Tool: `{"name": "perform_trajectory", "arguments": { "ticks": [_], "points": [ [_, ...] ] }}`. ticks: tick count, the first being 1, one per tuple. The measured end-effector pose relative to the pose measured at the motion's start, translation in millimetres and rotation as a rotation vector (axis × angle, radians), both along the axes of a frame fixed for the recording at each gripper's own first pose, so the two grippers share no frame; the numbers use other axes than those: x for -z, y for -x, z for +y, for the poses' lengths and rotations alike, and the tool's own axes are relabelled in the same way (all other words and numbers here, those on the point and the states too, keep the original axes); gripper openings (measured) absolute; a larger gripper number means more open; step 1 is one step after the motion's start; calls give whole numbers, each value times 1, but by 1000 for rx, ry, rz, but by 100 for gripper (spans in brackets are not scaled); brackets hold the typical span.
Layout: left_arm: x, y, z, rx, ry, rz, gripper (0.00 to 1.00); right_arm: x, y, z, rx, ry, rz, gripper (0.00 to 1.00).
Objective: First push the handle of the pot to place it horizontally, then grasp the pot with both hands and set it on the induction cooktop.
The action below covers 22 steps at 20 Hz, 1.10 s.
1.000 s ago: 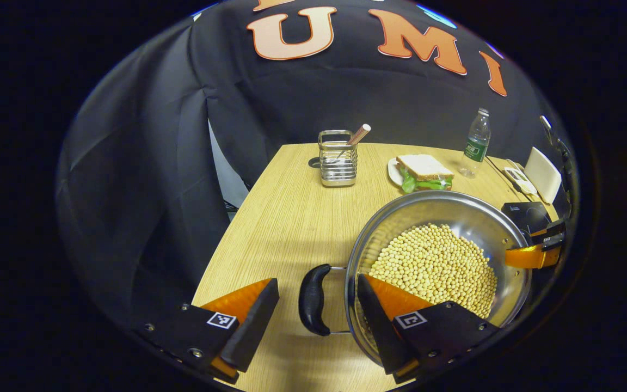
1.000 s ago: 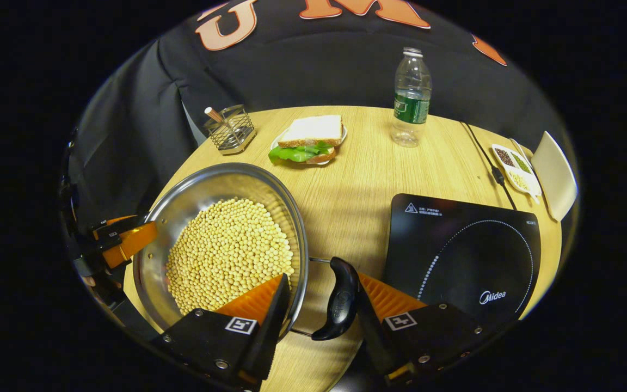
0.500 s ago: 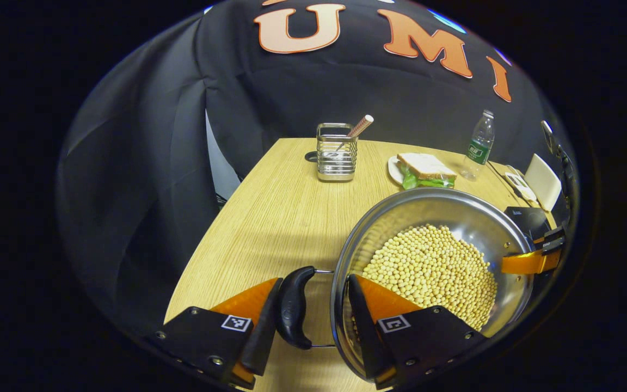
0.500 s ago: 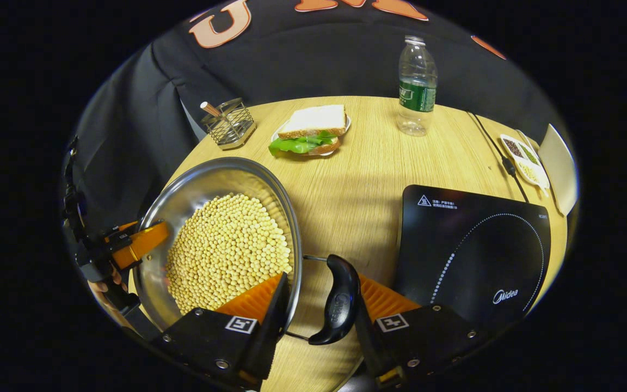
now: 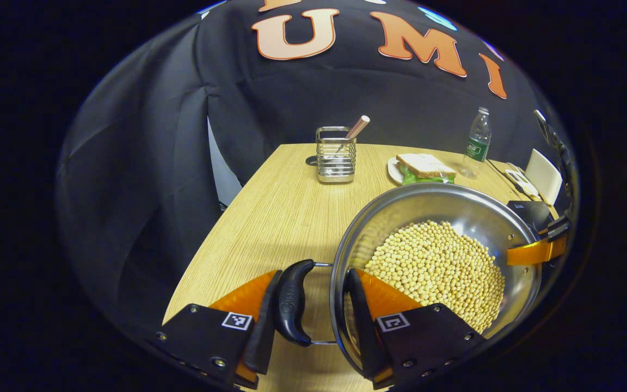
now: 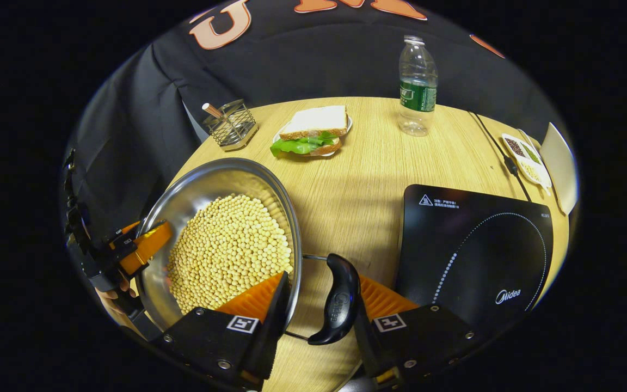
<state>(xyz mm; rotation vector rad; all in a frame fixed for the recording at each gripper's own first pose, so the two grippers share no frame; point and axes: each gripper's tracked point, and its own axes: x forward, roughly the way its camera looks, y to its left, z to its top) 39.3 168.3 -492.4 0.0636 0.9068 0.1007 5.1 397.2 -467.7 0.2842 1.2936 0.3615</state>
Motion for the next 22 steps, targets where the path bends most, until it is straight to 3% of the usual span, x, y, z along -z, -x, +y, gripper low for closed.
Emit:
{"name": "perform_trajectory", "arguments": {
  "ticks": [3, 8, 15, 16, 17, 19, 20, 22],
  "points": [
    [-7, -1, 0, -26, -17, -40, 63, -1, -4, 1, 2, -4, -17, 60],
    [-12, 2, -2, -41, -55, -68, 62, -5, 0, -6, -21, 12, -21, 48],
    [-24, 7, -1, -41, -78, -161, 58, -43, -8, -40, -1, 7, -116, 52],
    [-26, 6, -2, -40, -77, -178, 62, -50, -9, -46, 7, 6, -131, 52],
    [-27, 9, 0, -41, -77, -190, 58, -57, -10, -54, 14, 4, -146, 52],
    [-27, 9, 0, -27, -84, -209, 61, -70, -9, -70, 29, 0, -170, 48],
    [-26, 6, -2, -17, -86, -219, 58, -76, -9, -79, 38, -2, -177, 51],
    [-24, 3, -3, -4, -87, -248, 61, -84, -7, -95, 57, -5, -196, 51]
  ]
}}
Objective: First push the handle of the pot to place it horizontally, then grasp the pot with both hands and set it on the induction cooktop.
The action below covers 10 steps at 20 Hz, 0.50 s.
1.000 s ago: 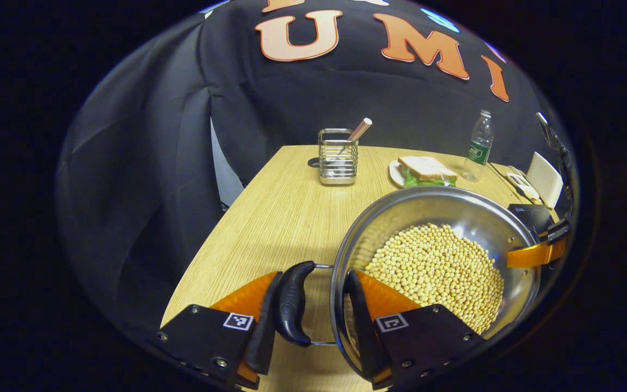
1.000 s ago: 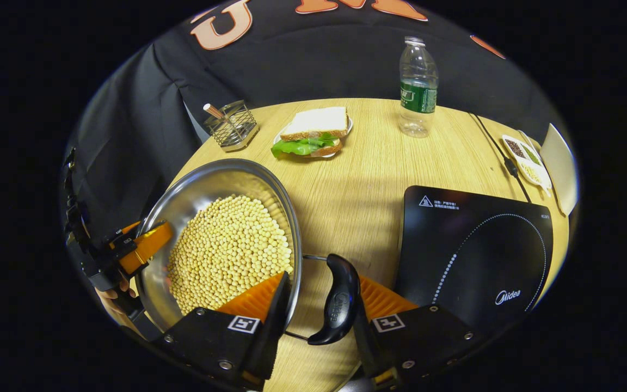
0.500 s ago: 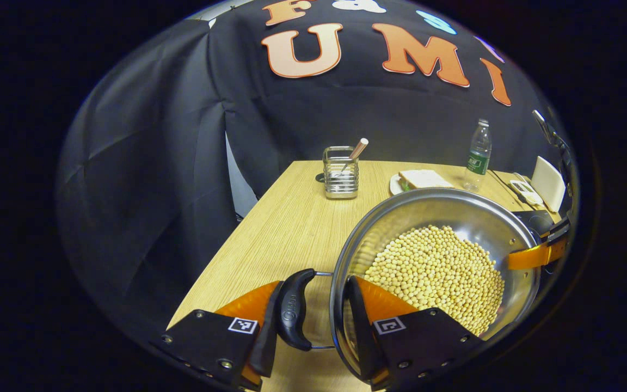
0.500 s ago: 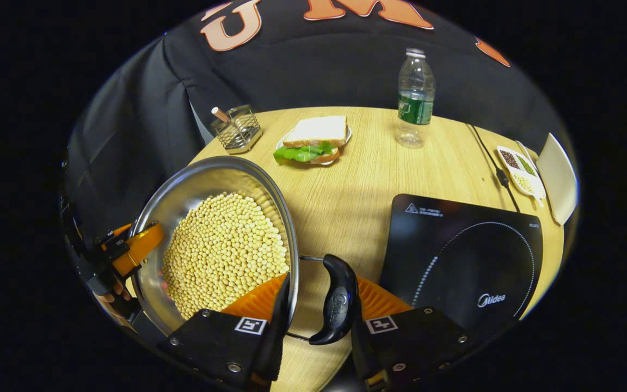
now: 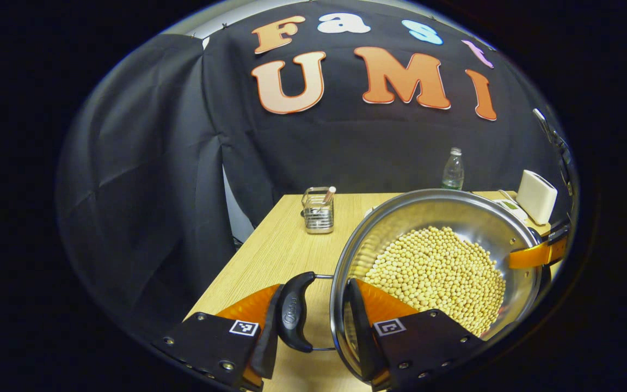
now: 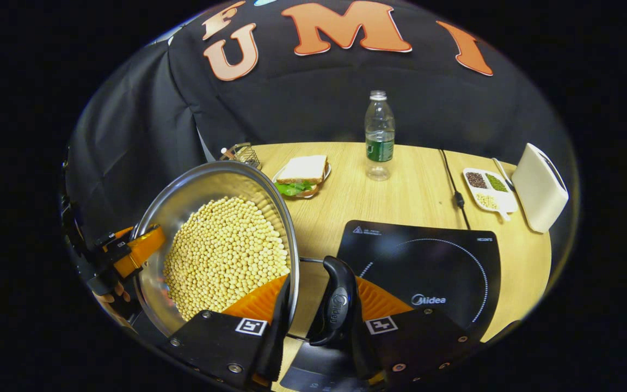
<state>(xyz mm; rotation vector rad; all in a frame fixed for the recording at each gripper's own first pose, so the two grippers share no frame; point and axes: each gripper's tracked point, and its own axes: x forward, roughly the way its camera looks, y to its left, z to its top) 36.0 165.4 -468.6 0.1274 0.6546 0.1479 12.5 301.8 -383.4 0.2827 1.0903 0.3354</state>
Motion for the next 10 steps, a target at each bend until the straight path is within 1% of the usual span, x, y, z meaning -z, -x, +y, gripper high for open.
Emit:
{"name": "perform_trajectory", "arguments": {
  "ticks": [2, 4, 5, 6, 8, 9, 10],
  "points": [
    [3, 0, -1, 19, 0, -23, 61, -7, 0, -18, 17, 2, -33, 52],
    [0, 0, 0, 41, 5, -27, 61, -11, 5, -37, 37, 5, -35, 52],
    [-1, -4, 0, 54, 5, -34, 58, -12, 7, -49, 47, 9, -35, 48],
    [0, -7, 0, 70, 3, -32, 61, -14, 8, -60, 58, 14, -38, 51],
    [-3, -7, 1, 94, 11, -37, 61, -16, 8, -80, 83, 21, -44, 51],
    [-4, -8, 1, 104, 19, -41, 61, -17, 11, -90, 95, 24, -44, 48],
    [-3, -9, 0, 115, 22, -36, 61, -19, 13, -100, 105, 29, -46, 51]
  ]
}}
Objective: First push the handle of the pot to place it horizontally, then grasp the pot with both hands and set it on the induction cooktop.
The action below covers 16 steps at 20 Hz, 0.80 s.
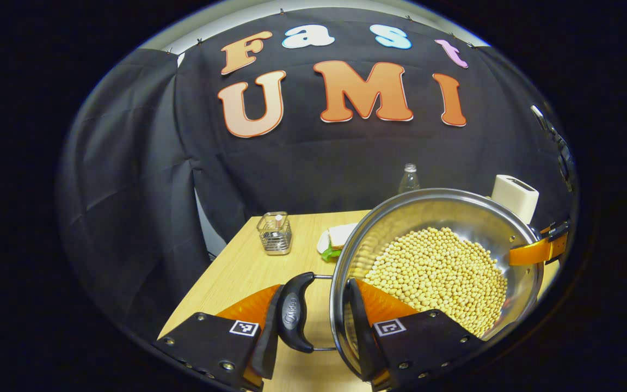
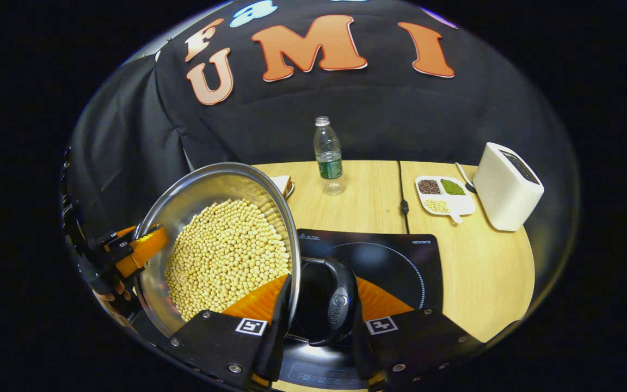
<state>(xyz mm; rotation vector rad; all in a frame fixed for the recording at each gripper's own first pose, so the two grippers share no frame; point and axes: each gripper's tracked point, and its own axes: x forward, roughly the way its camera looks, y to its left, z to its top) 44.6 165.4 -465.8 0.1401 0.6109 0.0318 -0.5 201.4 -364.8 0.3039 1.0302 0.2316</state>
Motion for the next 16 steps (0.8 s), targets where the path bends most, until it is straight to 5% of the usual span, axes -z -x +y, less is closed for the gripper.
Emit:
{"name": "perform_trajectory", "arguments": {
  "ticks": [16],
  "points": [
    [13, -14, -9, 131, 32, -38, 61, 3, 13, -121, 161, 47, -11, 51]
  ]
}}
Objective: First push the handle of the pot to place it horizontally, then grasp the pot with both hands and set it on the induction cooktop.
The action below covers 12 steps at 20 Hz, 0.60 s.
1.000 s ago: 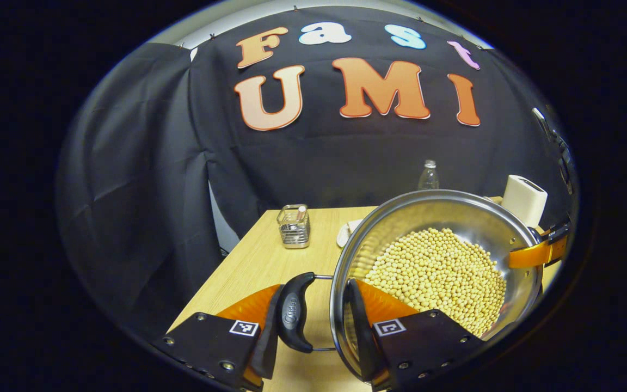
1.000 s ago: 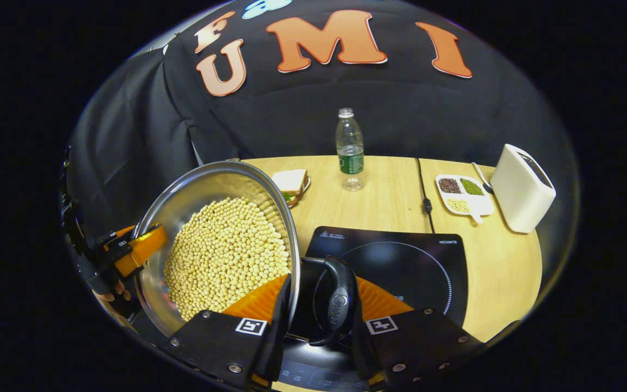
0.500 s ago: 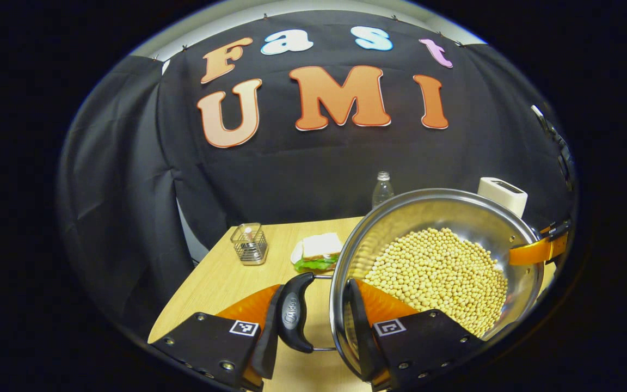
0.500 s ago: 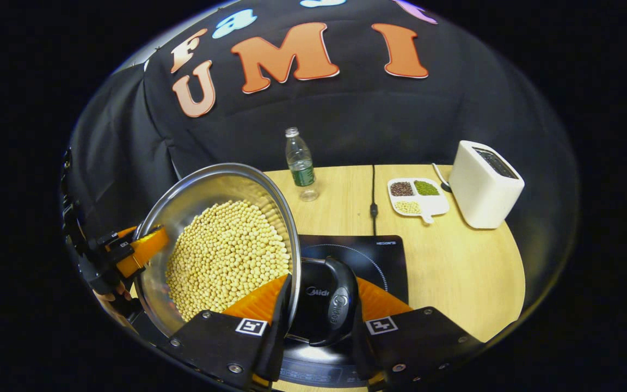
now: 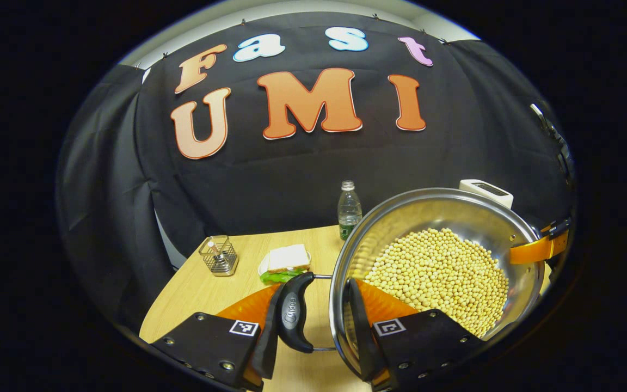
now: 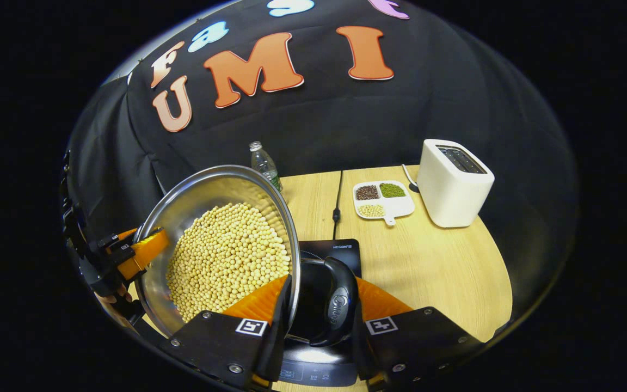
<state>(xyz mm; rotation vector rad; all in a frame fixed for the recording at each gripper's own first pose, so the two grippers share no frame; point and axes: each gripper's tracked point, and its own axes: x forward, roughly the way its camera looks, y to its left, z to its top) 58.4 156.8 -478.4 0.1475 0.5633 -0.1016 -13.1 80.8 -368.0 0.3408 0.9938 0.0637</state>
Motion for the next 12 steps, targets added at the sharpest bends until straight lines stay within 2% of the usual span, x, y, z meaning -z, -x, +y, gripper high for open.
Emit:
{"name": "perform_trajectory", "arguments": {
  "ticks": [4, 5, 6, 11, 12],
  "points": [
    [-2, -3, 0, 18, -1, 9, 61, 7, 3, -12, 23, -1, 11, 51],
    [-1, -3, 0, 19, -1, 8, 58, 7, 4, -13, 27, 1, 10, 51],
    [1, -5, 0, 22, -1, 9, 61, 8, 5, -15, 31, 1, 13, 51],
    [8, -7, -4, 30, -7, 31, 61, 26, 9, -25, 38, -1, 35, 51],
    [10, -8, -5, 30, -9, 42, 61, 30, 9, -25, 40, -4, 42, 48]
  ]
}}
